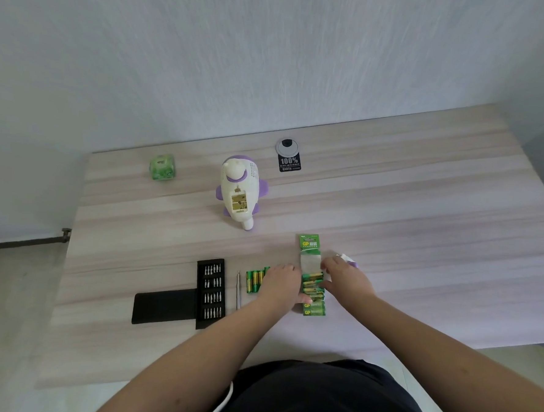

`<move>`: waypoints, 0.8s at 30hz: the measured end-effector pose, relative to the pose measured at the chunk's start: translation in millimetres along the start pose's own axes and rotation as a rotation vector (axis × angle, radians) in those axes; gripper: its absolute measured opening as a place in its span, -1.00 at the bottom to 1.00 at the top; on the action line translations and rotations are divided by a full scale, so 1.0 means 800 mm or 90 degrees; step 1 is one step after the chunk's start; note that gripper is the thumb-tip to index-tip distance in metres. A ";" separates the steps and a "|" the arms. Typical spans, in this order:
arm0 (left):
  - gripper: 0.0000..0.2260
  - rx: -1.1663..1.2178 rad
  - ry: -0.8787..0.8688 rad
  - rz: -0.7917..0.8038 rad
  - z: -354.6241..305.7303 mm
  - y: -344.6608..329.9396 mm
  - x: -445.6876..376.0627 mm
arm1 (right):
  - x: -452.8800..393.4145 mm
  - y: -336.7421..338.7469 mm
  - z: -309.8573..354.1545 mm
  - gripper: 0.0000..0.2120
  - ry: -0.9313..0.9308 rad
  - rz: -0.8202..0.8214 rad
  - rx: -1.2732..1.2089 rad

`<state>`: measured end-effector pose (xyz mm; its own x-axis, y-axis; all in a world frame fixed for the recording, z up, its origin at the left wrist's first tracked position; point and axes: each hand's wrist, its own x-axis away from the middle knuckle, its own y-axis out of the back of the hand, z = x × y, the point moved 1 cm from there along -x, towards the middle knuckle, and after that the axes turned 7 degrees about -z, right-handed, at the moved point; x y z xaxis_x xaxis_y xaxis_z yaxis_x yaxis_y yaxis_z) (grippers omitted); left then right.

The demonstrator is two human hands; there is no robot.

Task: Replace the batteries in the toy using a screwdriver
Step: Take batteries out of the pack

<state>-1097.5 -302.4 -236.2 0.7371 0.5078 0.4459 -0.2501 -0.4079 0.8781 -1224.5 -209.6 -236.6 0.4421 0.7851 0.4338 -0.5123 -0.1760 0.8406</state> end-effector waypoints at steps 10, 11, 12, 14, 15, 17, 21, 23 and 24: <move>-0.45 -0.038 -0.014 -0.018 0.001 0.002 0.000 | -0.008 0.000 0.013 -0.70 0.062 0.029 0.106; -0.45 -0.041 -0.013 -0.016 0.000 0.002 0.000 | -0.008 0.000 0.016 -0.71 0.075 0.032 0.152; -0.45 -0.043 -0.011 -0.014 0.000 0.002 0.000 | -0.007 -0.001 0.018 -0.72 0.091 0.032 0.197; -0.45 -0.042 -0.006 -0.009 -0.001 0.002 0.000 | -0.006 -0.004 0.019 -0.72 0.103 0.022 0.227; -0.46 -0.040 -0.003 -0.007 -0.001 0.002 0.001 | -0.005 -0.006 0.017 -0.73 0.090 0.019 0.211; -0.46 -0.035 0.001 -0.005 -0.001 0.002 0.001 | -0.003 -0.007 0.018 -0.75 0.066 0.018 0.189; -0.47 -0.018 0.009 0.006 0.000 0.003 0.001 | 0.004 -0.009 0.018 -0.74 0.058 -0.008 0.206; -0.45 -0.018 0.011 0.011 0.000 0.003 0.001 | 0.008 -0.010 0.013 -0.78 0.053 -0.026 0.196; -0.44 -0.018 0.011 0.010 0.000 0.002 0.001 | 0.010 -0.010 0.009 -0.80 0.047 -0.034 0.190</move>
<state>-1097.1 -302.4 -234.2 0.7225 0.5141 0.4622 -0.2790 -0.3950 0.8753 -1211.3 -205.9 -237.8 0.4020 0.8370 0.3712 -0.2460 -0.2918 0.9243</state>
